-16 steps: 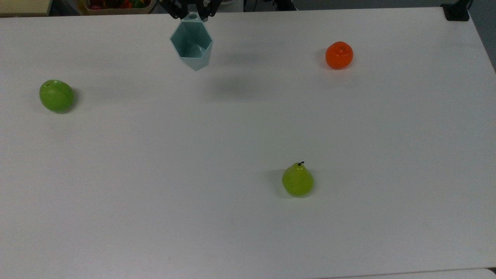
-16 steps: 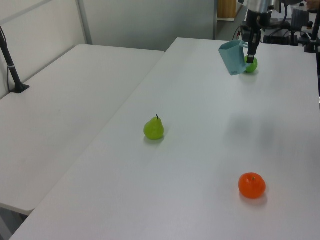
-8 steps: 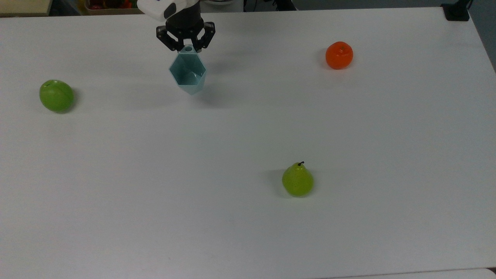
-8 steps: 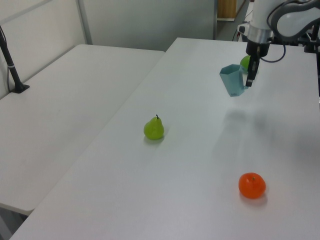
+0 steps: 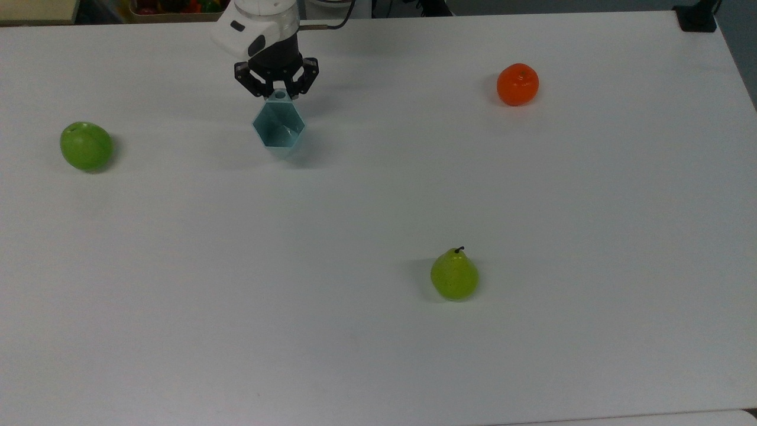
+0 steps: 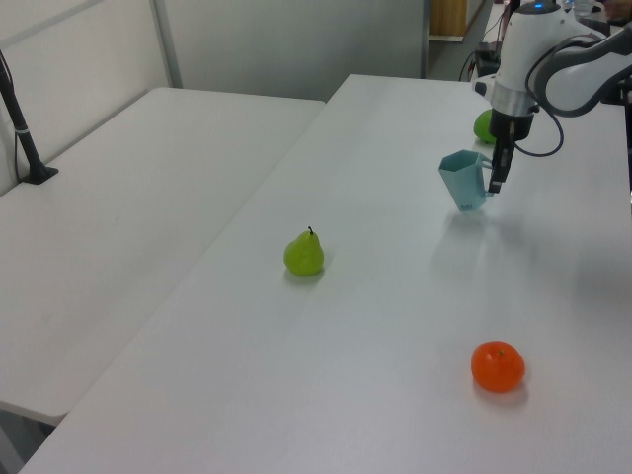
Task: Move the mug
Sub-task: 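Lower the mug upright onto the table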
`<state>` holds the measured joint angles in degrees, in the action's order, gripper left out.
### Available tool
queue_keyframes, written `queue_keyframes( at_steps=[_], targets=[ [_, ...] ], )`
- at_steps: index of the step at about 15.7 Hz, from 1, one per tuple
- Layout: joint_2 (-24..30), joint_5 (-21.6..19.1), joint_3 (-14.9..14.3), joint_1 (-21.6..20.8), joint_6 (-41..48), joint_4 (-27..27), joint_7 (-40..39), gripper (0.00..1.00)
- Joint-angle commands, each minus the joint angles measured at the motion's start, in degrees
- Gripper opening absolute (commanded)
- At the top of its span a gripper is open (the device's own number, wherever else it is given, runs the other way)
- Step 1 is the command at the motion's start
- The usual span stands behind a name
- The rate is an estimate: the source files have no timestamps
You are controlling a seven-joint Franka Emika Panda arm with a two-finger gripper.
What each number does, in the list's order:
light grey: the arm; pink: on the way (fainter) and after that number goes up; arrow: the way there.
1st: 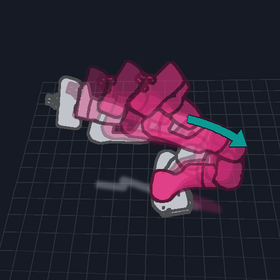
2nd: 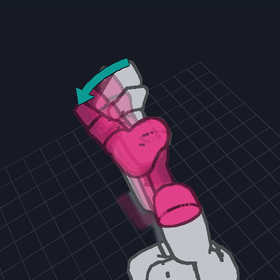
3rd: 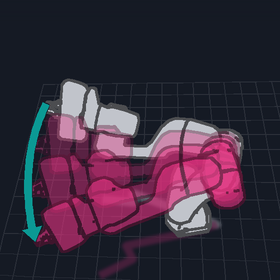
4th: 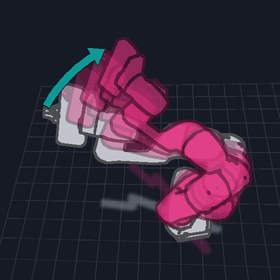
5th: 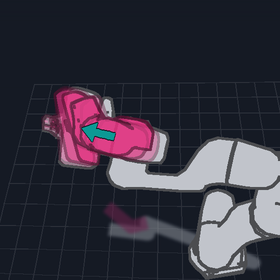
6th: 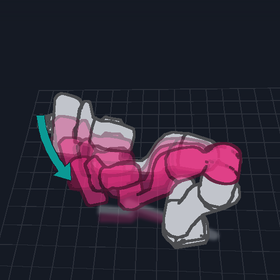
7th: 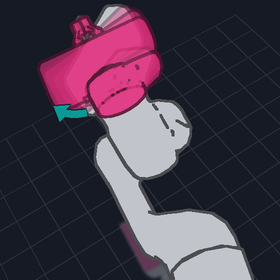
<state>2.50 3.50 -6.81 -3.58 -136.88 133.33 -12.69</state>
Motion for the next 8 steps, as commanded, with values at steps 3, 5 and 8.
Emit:
queue_keyframes(
  at_steps=[3, 5, 8],
  targets=[
    [-1.71, 0.89, -0.84, -0.81, -2.52, 0.97, -0.76, 0.0],
    [-1.97, 0.8, -0.92, -0.73, -2.52, 1.05, -0.76, 0.0],
    [-2.06, 0.8, -0.92, -0.81, -1.9, 1.05, -0.67, 0.04]
  ],
)
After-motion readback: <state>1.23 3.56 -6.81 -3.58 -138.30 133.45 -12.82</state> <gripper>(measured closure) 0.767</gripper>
